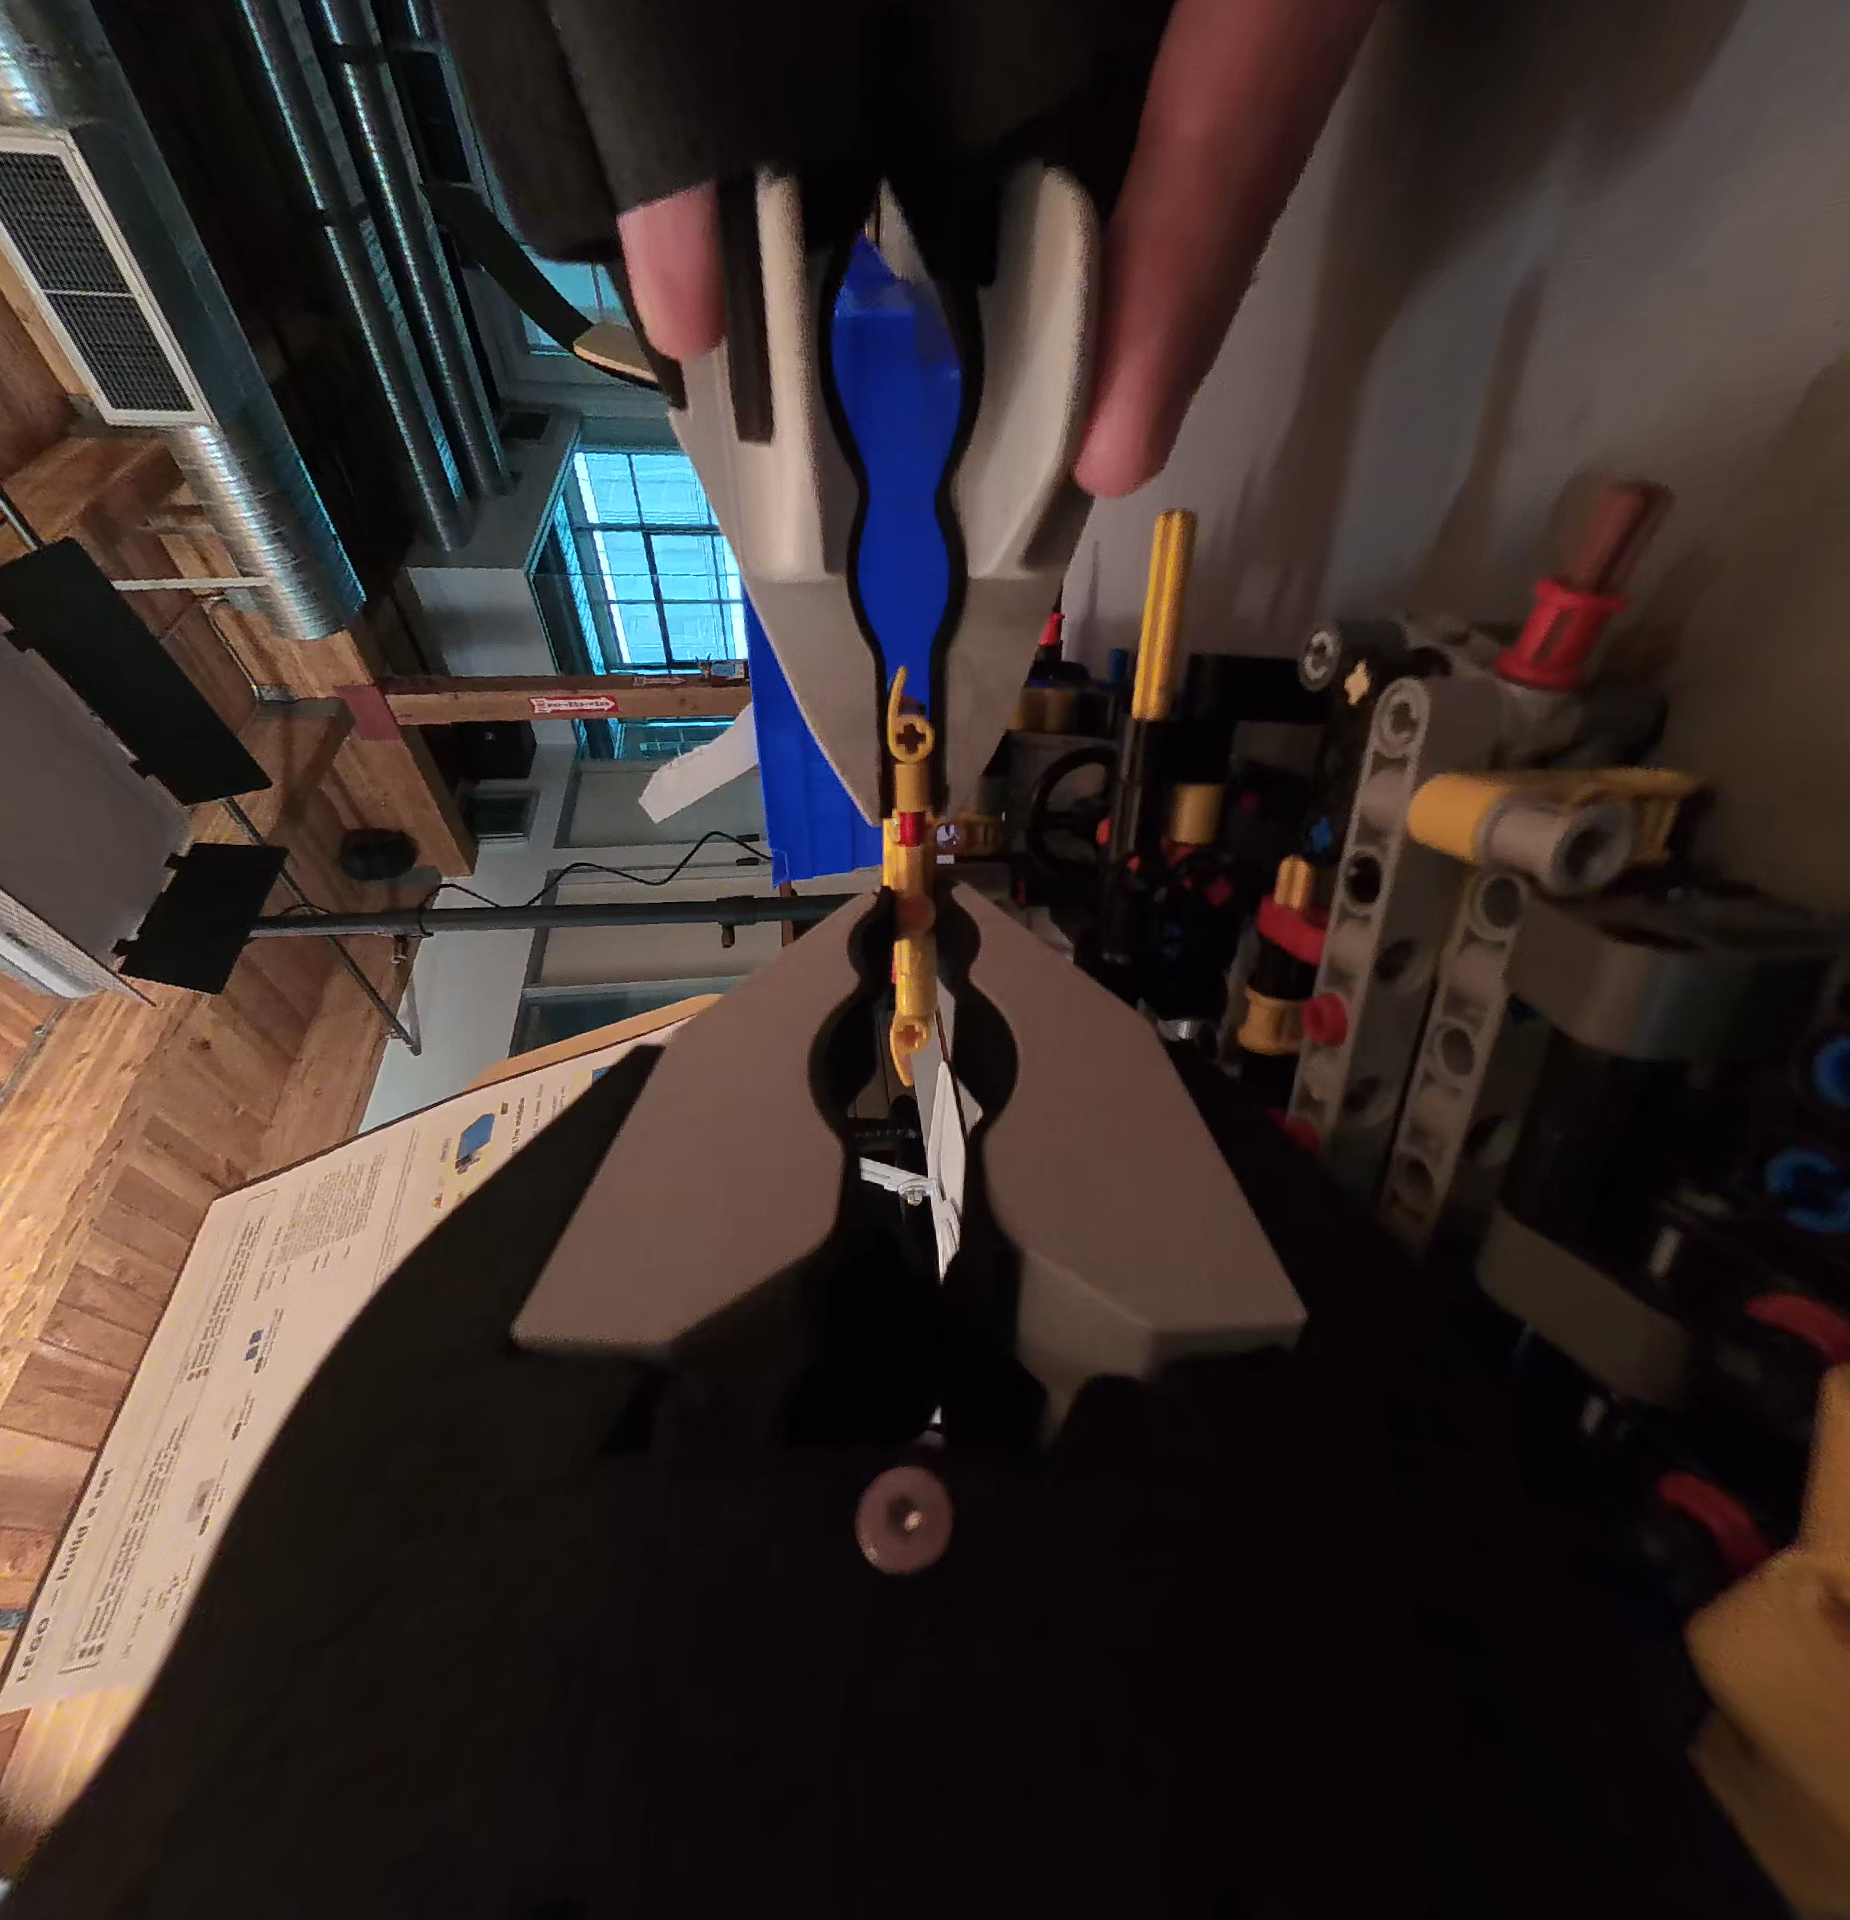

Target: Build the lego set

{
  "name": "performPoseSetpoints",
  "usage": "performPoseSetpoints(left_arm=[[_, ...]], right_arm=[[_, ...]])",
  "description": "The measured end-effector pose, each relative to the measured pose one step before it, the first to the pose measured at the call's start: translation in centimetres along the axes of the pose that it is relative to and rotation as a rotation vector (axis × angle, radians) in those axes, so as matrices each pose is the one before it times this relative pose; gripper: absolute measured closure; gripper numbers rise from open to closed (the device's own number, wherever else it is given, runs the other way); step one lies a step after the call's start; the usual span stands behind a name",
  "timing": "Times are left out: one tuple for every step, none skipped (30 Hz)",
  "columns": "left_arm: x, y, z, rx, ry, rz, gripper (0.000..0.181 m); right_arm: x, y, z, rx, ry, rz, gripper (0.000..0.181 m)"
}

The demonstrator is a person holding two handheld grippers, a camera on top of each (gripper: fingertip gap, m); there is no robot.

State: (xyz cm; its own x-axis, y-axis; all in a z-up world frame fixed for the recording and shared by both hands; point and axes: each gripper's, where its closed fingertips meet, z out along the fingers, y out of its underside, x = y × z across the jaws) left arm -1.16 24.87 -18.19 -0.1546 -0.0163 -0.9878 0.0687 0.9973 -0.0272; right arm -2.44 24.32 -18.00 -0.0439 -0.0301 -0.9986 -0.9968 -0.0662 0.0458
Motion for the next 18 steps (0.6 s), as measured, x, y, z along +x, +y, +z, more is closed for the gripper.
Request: performPoseSetpoints(left_arm=[[0.010, 0.011, -0.009, -0.0008, 0.0002, 0.0048, 0.175], [0.015, 0.025, -0.047, 0.0016, 0.0012, 0.0056, 0.175], [0.011, 0.014, -0.067, 0.0056, 0.0008, 0.0021, 0.175], [0.010, 0.012, -0.075, 0.0071, 0.0019, -0.0010, 0.175], [0.014, 0.022, -0.031, 0.0018, 0.0032, -0.0036, 0.175], [-0.002, 0.021, -0.005, -0.0042, 0.0023, -0.0029, 0.175], [0.007, -0.005, -0.017, -0.0012, 0.0018, -0.0057, 0.176], [-0.002, -0.093, -0.001, 0.0034, 0.0049, -0.0137, 0.176], [-0.010, -0.090, 0.009, 0.0017, 0.0060, -0.0093, 0.176], [-0.008, 0.005, 0.016, -0.0031, 0.0028, 0.0016, 0.176], [-0.001, -0.024, 0.000, 0.0028, 0.0046, -0.0048, 0.176], [-0.007, -0.028, -0.010, 0.0062, 0.0031, -0.0138, 0.176], [-0.012, 0.014, -0.021, 0.0039, -0.0051, -0.0020, 0.176], [0.000, -0.004, -0.031, 0.0073, -0.0059, 0.0023, 0.175], [-0.012, -0.013, -0.030, 0.0131, 0.0016, -0.0128, 0.175], [-0.010, 0.013, -0.016, 0.0134, 0.0057, -0.0222, 0.175], [0.004, 0.031, -0.032, 0.0087, 0.0045, -0.0166, 0.175], [0.008, 0.034, -0.042, 0.0048, 0.0081, -0.0216, 0.174]], right_arm=[[0.007, 0.004, 0.013, 0.0003, 0.0001, 0.0006, 0.175], [0.018, 0.059, 0.050, -0.0087, 0.0048, -0.0109, 0.175], [0.006, 0.071, 0.046, -0.0166, 0.0051, -0.0092, 0.175], [-0.007, 0.079, 0.039, -0.0198, 0.0037, -0.0005, 0.176], [0.012, 0.060, 0.035, -0.0233, 0.0023, 0.0034, 0.175], [0.026, -0.002, 0.055, -0.0214, 0.0059, -0.0005, 0.176], [0.018, 0.045, 0.015, -0.0306, 0.0090, -0.0049, 0.176], [0.009, 0.080, -0.057, -0.0439, 0.0100, -0.0110, 0.176], [0.005, -0.031, -0.122, -0.0341, 0.0146, -0.0167, 0.176], [0.020, -0.050, 0.026, -0.0093, 0.0208, -0.0382, 0.176], [0.026, 0.013, -0.002, -0.0069, 0.0131, -0.0294, 0.176], [-0.030, 0.007, -0.042, -0.0103, -0.0090, -0.0001, 0.175], [-0.021, 0.017, 0.011, -0.0075, -0.0261, 0.0223, 0.176], [-0.040, 0.017, -0.001, -0.0051, -0.0235, 0.0329, 0.176], [-0.012, 0.020, -0.012, -0.0021, -0.0058, 0.0073, 0.176], [0.003, 0.014, 0.005, 0.0010, 0.0066, -0.0173, 0.176], [0.001, 0.009, 0.034, 0.0010, 0.0080, -0.0172, 0.177], [-0.002, 0.000, 0.040, -0.0006, 0.0033, -0.0079, 0.176]])
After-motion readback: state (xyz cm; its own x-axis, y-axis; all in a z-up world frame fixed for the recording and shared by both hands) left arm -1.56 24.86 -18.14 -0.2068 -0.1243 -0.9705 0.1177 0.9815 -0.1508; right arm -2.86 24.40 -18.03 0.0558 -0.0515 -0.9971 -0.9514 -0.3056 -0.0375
